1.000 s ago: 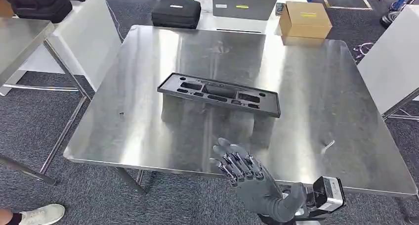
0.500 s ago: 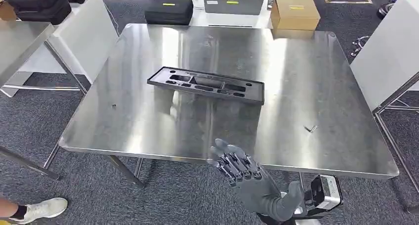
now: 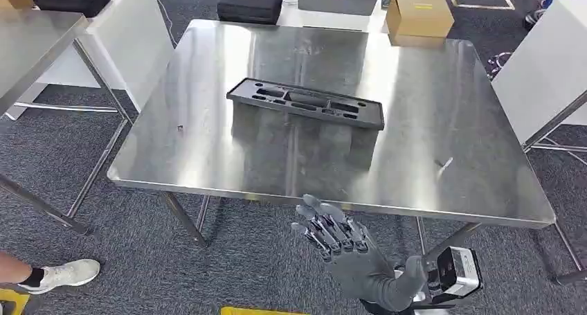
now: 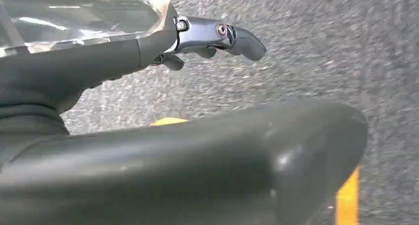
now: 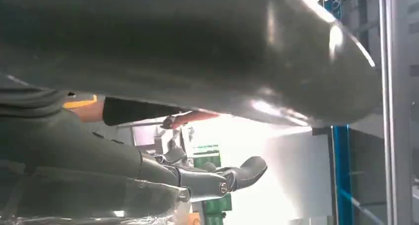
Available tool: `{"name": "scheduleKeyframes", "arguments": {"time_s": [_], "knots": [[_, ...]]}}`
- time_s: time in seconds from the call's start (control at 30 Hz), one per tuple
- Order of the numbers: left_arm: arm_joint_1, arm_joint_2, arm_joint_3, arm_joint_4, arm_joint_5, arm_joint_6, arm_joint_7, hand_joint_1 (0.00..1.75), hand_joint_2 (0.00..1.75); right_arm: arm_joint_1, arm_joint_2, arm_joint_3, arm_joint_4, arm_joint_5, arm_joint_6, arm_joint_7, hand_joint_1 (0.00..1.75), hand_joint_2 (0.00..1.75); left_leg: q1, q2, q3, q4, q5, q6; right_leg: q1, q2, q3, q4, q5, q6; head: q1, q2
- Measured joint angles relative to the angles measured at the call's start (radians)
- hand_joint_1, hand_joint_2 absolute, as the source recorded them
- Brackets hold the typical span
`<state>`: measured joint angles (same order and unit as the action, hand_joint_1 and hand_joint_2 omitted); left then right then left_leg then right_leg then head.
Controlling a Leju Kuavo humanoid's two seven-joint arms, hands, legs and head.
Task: Take the parts from the cabinet and place them on the table.
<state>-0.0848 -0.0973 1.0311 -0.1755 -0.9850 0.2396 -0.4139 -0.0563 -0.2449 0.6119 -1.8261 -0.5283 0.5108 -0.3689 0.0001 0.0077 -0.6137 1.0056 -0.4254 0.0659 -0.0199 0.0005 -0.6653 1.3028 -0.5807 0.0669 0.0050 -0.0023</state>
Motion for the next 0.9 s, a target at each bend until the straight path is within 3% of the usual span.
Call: {"name": "scheduleKeyframes", "arguments": {"time_s": [0.03, 0.07, 0.1, 0.13, 0.17, 0.23, 0.27, 0.3, 0.33, 0.4, 0.43, 0.47, 0.5, 0.53, 0.57, 0.6, 0.63, 0.67, 0.73, 0.77, 0.8, 0.83, 0.9], "knots": [[0.0, 0.0, 0.0, 0.0, 0.0, 0.0, 0.0, 0.0, 0.0, 0.0, 0.0, 0.0, 0.0, 0.0, 0.0, 0.0, 0.0, 0.0, 0.0, 0.0, -0.012, 0.0, 0.01, -0.002, 0.001, 0.0, 0.047, -0.059, 0.028, 0.008, -0.001, 0.0], [0.0, 0.0, 0.0, 0.0, 0.0, 0.0, 0.0, 0.0, 0.0, -0.001, 0.0, 0.0, 0.0, 0.0, 0.0, 0.0, 0.0, 0.0, -0.001, 0.0, -0.023, 0.0, 0.02, -0.005, 0.004, 0.0, 0.113, -0.149, 0.052, 0.011, 0.0, 0.0], [-0.001, -0.001, 0.0, 0.0, 0.0, 0.0, 0.0, 0.0, 0.0, -0.001, 0.0, 0.0, 0.0, 0.002, 0.0, 0.001, 0.0, 0.0, 0.0, 0.0, -0.028, 0.001, 0.03, -0.008, 0.008, 0.0, 0.186, -0.249, 0.052, 0.002, -0.001, 0.0], [-0.001, -0.003, 0.0, 0.0, -0.001, -0.001, -0.001, 0.0, 0.0, -0.003, 0.0, 0.0, -0.002, 0.003, 0.0, 0.002, 0.0, 0.0, -0.006, -0.001, -0.035, 0.003, 0.038, -0.015, 0.016, -0.001, 0.249, -0.34, 0.029, -0.012, 0.001, 0.0], [-0.001, -0.003, 0.0, 0.0, -0.002, -0.001, -0.002, 0.0, 0.0, -0.002, 0.0, 0.0, -0.003, 0.003, 0.0, 0.002, 0.0, 0.0, -0.006, 0.001, -0.034, -0.003, 0.052, -0.021, 0.021, 0.0, 0.244, -0.342, 0.032, -0.018, -0.007, 0.0], [-0.001, -0.004, 0.0, 0.0, -0.002, -0.002, -0.002, 0.0, 0.0, -0.002, -0.001, 0.0, -0.003, 0.008, 0.0, 0.005, 0.0, 0.0, -0.003, 0.002, -0.034, -0.008, 0.069, -0.031, 0.026, 0.0, 0.226, -0.339, 0.04, -0.028, -0.004, 0.0], [-0.001, -0.004, 0.0, 0.0, -0.003, -0.002, -0.003, 0.0, 0.0, -0.001, -0.002, 0.0, -0.003, 0.008, -0.001, 0.006, 0.0, 0.0, -0.006, 0.001, -0.039, -0.012, 0.079, -0.04, 0.017, -0.001, 0.22, -0.345, 0.054, -0.041, -0.005, 0.0], [-0.001, -0.003, 0.0, 0.0, -0.003, -0.002, -0.003, 0.0, 0.0, -0.004, -0.001, 0.0, -0.003, 0.008, -0.001, 0.006, 0.0, 0.0, 0.001, -0.005, -0.05, 0.006, 0.045, -0.046, 0.003, -0.005, 0.209, -0.345, 0.067, -0.048, -0.005, 0.0], [-0.001, -0.003, 0.0, 0.0, -0.003, -0.002, -0.003, 0.0, 0.0, -0.003, -0.001, 0.0, -0.003, 0.009, -0.001, 0.007, 0.0, 0.0, 0.003, -0.006, -0.064, 0.048, -0.023, -0.052, 0.004, -0.006, 0.195, -0.345, 0.079, -0.064, -0.011, 0.0], [-0.001, -0.003, 0.0, 0.001, -0.003, -0.002, -0.003, 0.0, 0.0, -0.002, -0.002, 0.0, -0.003, 0.01, -0.001, 0.007, 0.0, 0.0, 0.008, -0.008, -0.102, 0.194, -0.141, -0.064, 0.004, -0.006, 0.166, -0.345, 0.103, -0.068, -0.013, 0.0], [-0.001, -0.003, 0.0, 0.001, -0.006, -0.003, -0.003, 0.0, 0.0, -0.002, -0.002, 0.0, -0.003, 0.012, -0.004, 0.007, 0.0, 0.0, 0.01, -0.008, -0.116, 0.262, -0.168, -0.069, 0.004, -0.006, 0.159, -0.344, 0.115, -0.066, -0.014, 0.0], [-0.001, -0.003, 0.0, 0.001, -0.007, -0.003, -0.003, 0.0, 0.0, -0.001, -0.002, 0.0, -0.003, 0.017, -0.007, 0.007, 0.0, 0.0, 0.013, -0.008, -0.115, 0.306, -0.162, -0.073, 0.004, -0.007, 0.142, -0.342, 0.128, -0.063, -0.013, 0.0], [-0.001, -0.003, 0.0, 0.001, -0.007, -0.003, -0.002, 0.0, 0.0, 0.0, -0.002, 0.0, -0.003, 0.019, -0.01, 0.007, 0.0, 0.0, 0.017, -0.008, -0.096, 0.305, -0.127, -0.075, 0.003, -0.007, 0.125, -0.339, 0.14, -0.058, -0.014, 0.0], [-0.001, -0.003, 0.0, 0.001, -0.007, -0.003, -0.002, 0.0, 0.0, 0.0, -0.003, 0.0, -0.003, 0.021, -0.011, 0.007, 0.0, 0.0, 0.022, -0.007, -0.054, 0.262, -0.088, -0.078, 0.0, -0.007, 0.109, -0.334, 0.148, -0.051, -0.014, 0.0], [-0.001, -0.003, 0.0, 0.001, -0.007, -0.004, -0.002, 0.0, 0.0, 0.0, -0.003, 0.0, -0.003, 0.022, -0.011, 0.007, 0.0, 0.0, 0.026, -0.007, 0.006, 0.188, -0.061, -0.079, -0.003, -0.006, 0.095, -0.327, 0.154, -0.047, -0.013, 0.0], [-0.003, -0.003, 0.0, 0.001, -0.007, -0.004, -0.002, 0.0, 0.0, -0.001, -0.003, 0.0, -0.003, 0.023, -0.011, 0.007, 0.0, 0.0, 0.03, -0.008, 0.074, 0.098, -0.06, -0.082, -0.003, -0.006, 0.085, -0.316, 0.158, -0.041, -0.014, 0.0], [-0.006, -0.004, 0.0, 0.001, -0.008, -0.005, -0.002, 0.0, 0.0, 0.0, -0.003, 0.0, -0.004, 0.024, -0.011, 0.007, 0.0, 0.0, 0.028, -0.013, 0.13, 0.014, -0.099, -0.085, 0.002, -0.006, 0.071, -0.305, 0.162, -0.035, -0.015, 0.0], [-0.007, -0.004, -0.001, 0.001, -0.008, -0.005, -0.002, 0.0, 0.0, -0.001, -0.004, 0.0, -0.004, 0.026, -0.011, 0.007, 0.0, 0.0, 0.023, -0.02, 0.13, 0.003, -0.106, -0.071, 0.004, -0.007, 0.068, -0.302, 0.168, -0.026, -0.009, 0.0], [-0.006, -0.004, -0.001, 0.001, -0.009, -0.005, -0.002, 0.0, 0.0, -0.001, -0.004, 0.0, -0.004, 0.025, -0.011, 0.007, 0.0, 0.0, 0.013, -0.017, 0.118, 0.005, -0.099, -0.055, 0.001, -0.009, 0.066, -0.308, 0.185, -0.006, -0.009, 0.0], [-0.005, -0.004, -0.001, 0.001, -0.009, -0.005, -0.002, 0.0, 0.0, 0.0, -0.004, 0.0, -0.004, 0.026, -0.011, 0.007, 0.0, 0.0, 0.012, -0.016, 0.107, 0.001, -0.088, -0.042, 0.002, -0.007, 0.063, -0.312, 0.194, 0.003, -0.008, 0.0], [-0.006, -0.005, -0.001, 0.001, -0.008, -0.005, -0.002, 0.0, 0.0, 0.0, -0.008, -0.001, -0.004, 0.026, -0.011, 0.007, 0.0, 0.0, 0.017, -0.004, 0.094, -0.003, -0.072, -0.024, -0.005, -0.006, 0.052, -0.299, 0.184, 0.004, -0.008, 0.0], [-0.008, -0.004, -0.001, 0.001, -0.008, -0.005, -0.002, 0.0, 0.0, 0.0, -0.009, -0.001, -0.004, 0.026, -0.012, 0.007, 0.0, 0.0, 0.015, -0.006, 0.075, -0.004, -0.061, -0.014, -0.001, -0.005, 0.03, -0.271, 0.141, -0.008, -0.01, 0.0], [-0.009, -0.002, -0.001, 0.001, -0.008, -0.005, -0.001, 0.0, 0.0, 0.0, -0.009, -0.001, -0.004, 0.027, -0.013, 0.007, 0.0, 0.0, 0.013, -0.003, 0.041, -0.003, -0.034, -0.009, -0.001, -0.005, -0.014, -0.127, 0.024, -0.028, 0.0, 0.0]]}}
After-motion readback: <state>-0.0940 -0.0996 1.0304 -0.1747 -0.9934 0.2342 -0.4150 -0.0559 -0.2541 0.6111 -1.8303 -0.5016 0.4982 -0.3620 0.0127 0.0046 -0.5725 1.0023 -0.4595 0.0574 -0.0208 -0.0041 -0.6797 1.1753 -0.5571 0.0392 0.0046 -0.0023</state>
